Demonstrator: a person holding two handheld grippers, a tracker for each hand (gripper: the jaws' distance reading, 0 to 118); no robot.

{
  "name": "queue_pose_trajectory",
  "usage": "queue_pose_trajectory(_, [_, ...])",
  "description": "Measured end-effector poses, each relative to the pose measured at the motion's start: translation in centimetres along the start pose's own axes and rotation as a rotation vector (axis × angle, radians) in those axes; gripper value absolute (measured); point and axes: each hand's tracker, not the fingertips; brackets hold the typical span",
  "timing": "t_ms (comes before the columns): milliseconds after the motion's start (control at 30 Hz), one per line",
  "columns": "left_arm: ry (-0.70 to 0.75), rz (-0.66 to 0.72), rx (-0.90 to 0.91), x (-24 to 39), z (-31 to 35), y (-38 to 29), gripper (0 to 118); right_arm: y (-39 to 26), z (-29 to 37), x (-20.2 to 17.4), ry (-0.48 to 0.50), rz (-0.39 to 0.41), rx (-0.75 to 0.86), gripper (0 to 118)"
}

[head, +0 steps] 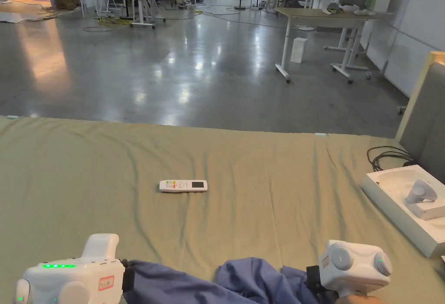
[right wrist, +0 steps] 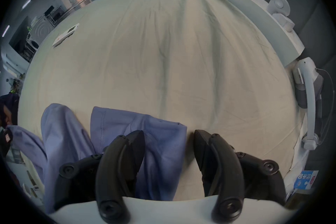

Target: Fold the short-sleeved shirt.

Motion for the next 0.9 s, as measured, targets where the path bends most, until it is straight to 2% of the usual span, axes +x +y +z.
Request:
queue_pose_trajectory(33, [0.001,0.003,-0.002,0.0,-0.2,0.0,4,0.0,0.0,-0.5,-0.017,0.010,-0.003,47])
queue_pose_trajectory(133, [0.002,0.015,0.000,-0.2,-0.2,-0.3,4,-0.1,0.0,-1.6,-0.031,0.078,0.017,3])
queue_pose_trajectory(200, [0.001,0.012,0.000,-0.1,0.1,-0.4,4,-0.3,0.6,-1.4,-0.033,0.071,0.029,2])
queue_pose_trajectory(267, [0.012,-0.003,0.013,-0.2,0.3,-0.4,4,-0.8,1.6,-0.8,0.018,0.060,0.054,1])
queue_pose_trajectory(400, [-0.009,0.021,0.027,-0.6,1.3,-0.3,4,-1.5,5.3,0.4,0.050,-0.003,0.206,1])
queue_pose_trajectory(633, [-0.031,0.005,0.102,-0.1,5.8,0.4,4,-4.1,15.0,0.9,0.087,0.044,0.482,1])
queue_pose_trajectory(900, [-0.022,-0.006,0.268,-1.2,13.5,4.5,4,-5.0,27.3,1.7,0.026,0.074,0.771,1])
